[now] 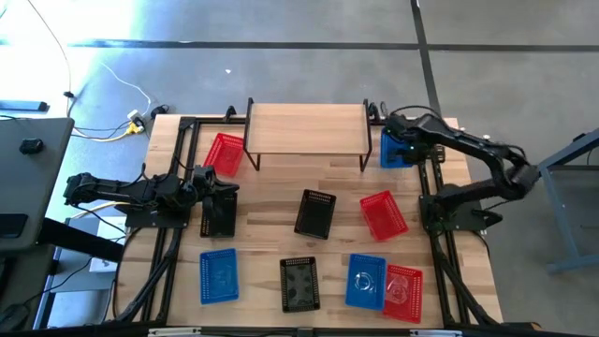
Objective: Stack baskets on shelf by color
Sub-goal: Put the top blue bin on the shelf
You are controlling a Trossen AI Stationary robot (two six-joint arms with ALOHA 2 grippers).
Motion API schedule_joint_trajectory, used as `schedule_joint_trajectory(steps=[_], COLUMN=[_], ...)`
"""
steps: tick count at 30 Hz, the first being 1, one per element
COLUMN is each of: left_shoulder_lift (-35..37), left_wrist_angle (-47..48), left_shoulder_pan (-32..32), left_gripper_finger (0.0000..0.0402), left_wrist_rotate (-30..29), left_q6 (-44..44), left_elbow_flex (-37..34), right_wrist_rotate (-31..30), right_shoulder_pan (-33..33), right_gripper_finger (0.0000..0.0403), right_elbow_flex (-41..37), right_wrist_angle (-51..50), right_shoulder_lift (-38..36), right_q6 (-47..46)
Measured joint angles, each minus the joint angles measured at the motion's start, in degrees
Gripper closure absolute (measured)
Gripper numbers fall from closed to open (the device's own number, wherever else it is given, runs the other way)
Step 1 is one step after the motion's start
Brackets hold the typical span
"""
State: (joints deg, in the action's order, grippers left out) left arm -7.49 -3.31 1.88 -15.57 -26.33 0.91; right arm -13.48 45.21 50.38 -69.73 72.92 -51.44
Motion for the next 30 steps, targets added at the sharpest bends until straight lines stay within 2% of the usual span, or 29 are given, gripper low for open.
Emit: schedule_joint_trajectory(steps=[7,14,21,30], left_shoulder_lift=[0.0,0.0,0.0,0.0], left_wrist_angle=[0.0,0.0,0.1,0.5], left_shoulder_pan=[0.0,0.0,0.0,0.0], left_gripper_finger=[0.0398,0.0398,0.0398,0.0398], left_wrist_rotate=[0.0,0.0,0.0,0.0], left_q6=[0.0,0.0,0.0,0.0], left_elbow_flex=[0.0,0.0,0.0,0.0], right_wrist_rotate=[0.1,0.0,-1.2,-2.2], right_shoulder_pan=[0.0,0.0,-2.4,-8.6], right_gripper_finger=[0.0403,0.0403,0.0403,0.0403], right_elbow_flex=[3.2,10.3,21.0,30.7], right_wrist_angle=[-0.1,1.1,4.7,4.5], right_shoulder_lift=[-10.2,-15.6,-14.1,-6.2], right_q6=[-4.3,-5.3,-4.0,-3.6])
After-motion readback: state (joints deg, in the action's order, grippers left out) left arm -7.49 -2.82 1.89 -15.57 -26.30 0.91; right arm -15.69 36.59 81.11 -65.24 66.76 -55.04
